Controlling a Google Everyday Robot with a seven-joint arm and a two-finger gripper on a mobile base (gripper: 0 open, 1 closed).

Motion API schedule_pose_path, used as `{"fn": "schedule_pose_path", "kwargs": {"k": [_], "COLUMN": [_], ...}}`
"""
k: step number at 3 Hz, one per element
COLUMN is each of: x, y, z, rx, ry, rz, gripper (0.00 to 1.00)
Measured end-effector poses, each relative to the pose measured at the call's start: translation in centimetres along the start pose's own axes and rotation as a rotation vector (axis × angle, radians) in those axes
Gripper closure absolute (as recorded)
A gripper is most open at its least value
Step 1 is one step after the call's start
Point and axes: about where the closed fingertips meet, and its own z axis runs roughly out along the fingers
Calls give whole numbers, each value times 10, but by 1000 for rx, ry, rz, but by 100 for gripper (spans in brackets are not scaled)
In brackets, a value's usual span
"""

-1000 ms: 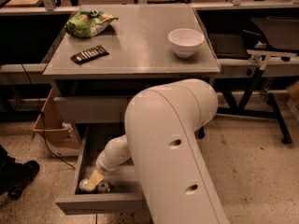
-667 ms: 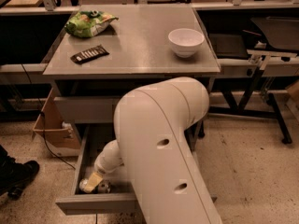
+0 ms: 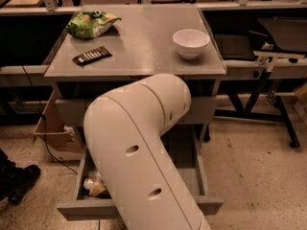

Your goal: Pick 7up can from middle drawer and place on counter

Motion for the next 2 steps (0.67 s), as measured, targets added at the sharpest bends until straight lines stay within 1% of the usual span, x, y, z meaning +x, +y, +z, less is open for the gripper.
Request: {"fn": "schedule_pose_path", "kwargs": {"k": [1, 2], "x": [7, 10], "y": [4, 5], "z": [-2, -6], "rx": [32, 50], "ry": [-7, -12], "rz": [3, 6], "gripper": [57, 81]}}
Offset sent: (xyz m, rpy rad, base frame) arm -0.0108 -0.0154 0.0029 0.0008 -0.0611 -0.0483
